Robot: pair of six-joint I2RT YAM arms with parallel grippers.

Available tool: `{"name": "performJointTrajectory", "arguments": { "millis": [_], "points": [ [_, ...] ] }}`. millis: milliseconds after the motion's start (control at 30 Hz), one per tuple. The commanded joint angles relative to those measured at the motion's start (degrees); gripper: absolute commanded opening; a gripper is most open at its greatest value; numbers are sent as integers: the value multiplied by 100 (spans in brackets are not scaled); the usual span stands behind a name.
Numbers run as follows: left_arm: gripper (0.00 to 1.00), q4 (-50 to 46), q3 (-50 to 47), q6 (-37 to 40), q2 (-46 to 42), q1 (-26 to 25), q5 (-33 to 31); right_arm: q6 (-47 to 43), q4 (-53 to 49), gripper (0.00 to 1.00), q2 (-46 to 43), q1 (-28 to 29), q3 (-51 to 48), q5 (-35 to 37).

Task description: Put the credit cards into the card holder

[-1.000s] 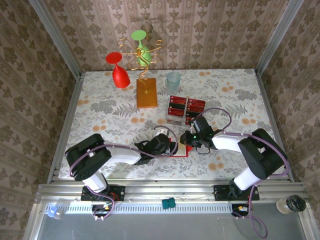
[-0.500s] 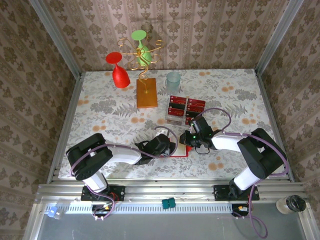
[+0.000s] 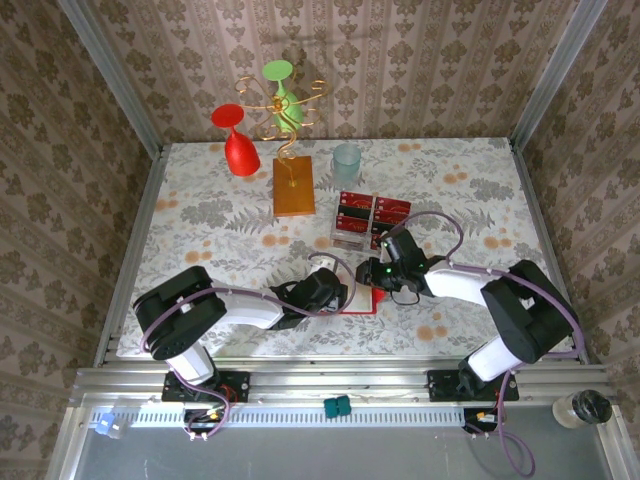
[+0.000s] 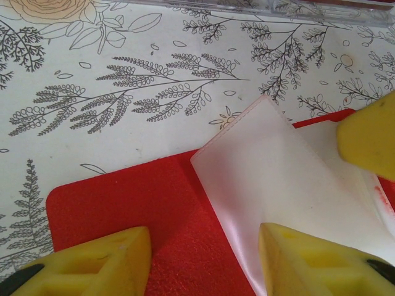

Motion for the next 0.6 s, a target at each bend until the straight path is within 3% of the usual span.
{"name": "performJointTrajectory", "arguments": {
  "millis": [0,567],
  "points": [
    [50,-387,-69,-11,348,-34,408,-73,-254,35,-217,-49,172,-9],
    [51,-352,-68,11,322,-31,402,384,582,34,444,-23,124,-755]
  ]
}}
